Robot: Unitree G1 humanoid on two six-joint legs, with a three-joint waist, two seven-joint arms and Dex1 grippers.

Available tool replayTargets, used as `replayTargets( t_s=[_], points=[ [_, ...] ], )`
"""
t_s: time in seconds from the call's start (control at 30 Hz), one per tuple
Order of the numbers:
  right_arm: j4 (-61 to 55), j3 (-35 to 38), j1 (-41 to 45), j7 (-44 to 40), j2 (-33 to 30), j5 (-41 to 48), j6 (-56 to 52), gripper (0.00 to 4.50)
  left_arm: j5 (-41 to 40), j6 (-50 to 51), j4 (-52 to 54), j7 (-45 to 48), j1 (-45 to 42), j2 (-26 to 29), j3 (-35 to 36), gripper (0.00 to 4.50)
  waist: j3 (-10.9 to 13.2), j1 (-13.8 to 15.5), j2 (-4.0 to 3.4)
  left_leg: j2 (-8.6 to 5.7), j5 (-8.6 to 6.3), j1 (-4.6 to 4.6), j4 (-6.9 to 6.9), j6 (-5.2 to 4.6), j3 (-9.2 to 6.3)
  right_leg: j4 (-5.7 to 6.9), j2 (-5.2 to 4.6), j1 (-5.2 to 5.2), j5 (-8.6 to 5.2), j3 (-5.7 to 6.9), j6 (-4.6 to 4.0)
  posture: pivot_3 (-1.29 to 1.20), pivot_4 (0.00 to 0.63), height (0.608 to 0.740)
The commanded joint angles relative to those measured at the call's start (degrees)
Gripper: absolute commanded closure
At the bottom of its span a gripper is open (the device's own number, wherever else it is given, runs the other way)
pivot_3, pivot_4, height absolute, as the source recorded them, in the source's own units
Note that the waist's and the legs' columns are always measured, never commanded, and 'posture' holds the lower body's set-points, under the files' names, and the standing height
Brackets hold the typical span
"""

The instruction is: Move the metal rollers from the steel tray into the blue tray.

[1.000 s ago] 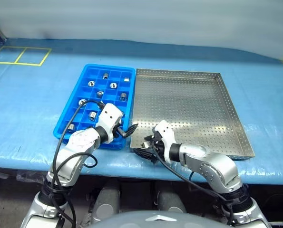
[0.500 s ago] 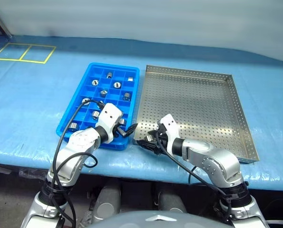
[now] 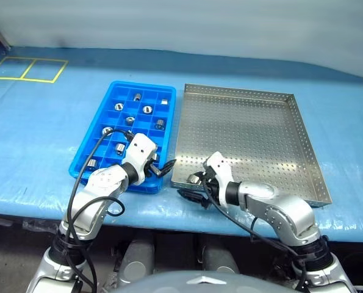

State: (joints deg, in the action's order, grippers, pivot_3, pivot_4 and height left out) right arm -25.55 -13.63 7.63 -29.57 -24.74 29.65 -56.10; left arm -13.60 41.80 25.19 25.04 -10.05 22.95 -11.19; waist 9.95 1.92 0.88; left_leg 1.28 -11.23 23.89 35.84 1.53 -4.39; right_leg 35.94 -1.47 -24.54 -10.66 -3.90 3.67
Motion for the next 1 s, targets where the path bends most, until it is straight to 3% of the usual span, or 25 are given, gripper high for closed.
replayTargets(
  t_s=[0.03, 0.37, 0.77, 1.0],
  points=[
    [-2.8, 0.8, 0.0, -1.0, 1.1, 2.3, 0.1, 0.04, 0.4, -1.0, 1.7, -0.2, -0.2, 0.1, 0.8, 0.26, 0.0, -0.1, 0.00, 0.00, 0.00, 0.00, 0.00, 0.00, 0.00, 0.00, 0.00, 0.00, 0.00, 0.00, 0.00, 0.18, 0.150, 0.740],
    [0.8, 8.5, 3.2, 4.2, 6.5, 5.7, -6.0, 0.04, 0.4, -0.7, 1.8, -0.4, -0.1, -0.4, 0.4, 0.26, 0.0, -0.1, 0.00, 0.00, 0.00, 0.01, 0.05, 0.00, 0.00, 0.00, 0.00, 0.02, 0.00, -0.01, 0.00, 0.17, 0.150, 0.740],
    [9.0, 5.8, 8.5, 4.1, 6.7, 1.2, -2.9, 0.04, 0.3, -0.7, 1.8, -0.5, -0.1, 0.6, 2.1, 0.26, 0.0, -0.4, 0.00, 0.00, 0.00, -0.03, 0.02, 0.00, 0.00, 0.02, 0.01, 0.03, 0.00, -0.01, 0.00, 0.18, 0.150, 0.740],
    [8.3, 0.1, 9.8, 0.8, 3.7, -3.0, 0.8, 0.04, 0.3, -0.4, 2.3, -1.0, 0.3, 1.1, 3.0, 0.26, 0.0, -0.2, 0.00, 0.00, 0.00, -0.02, 0.00, 0.00, 0.01, 0.01, 0.01, 0.03, 0.01, -0.01, 0.00, 0.19, 0.150, 0.740]
  ],
)
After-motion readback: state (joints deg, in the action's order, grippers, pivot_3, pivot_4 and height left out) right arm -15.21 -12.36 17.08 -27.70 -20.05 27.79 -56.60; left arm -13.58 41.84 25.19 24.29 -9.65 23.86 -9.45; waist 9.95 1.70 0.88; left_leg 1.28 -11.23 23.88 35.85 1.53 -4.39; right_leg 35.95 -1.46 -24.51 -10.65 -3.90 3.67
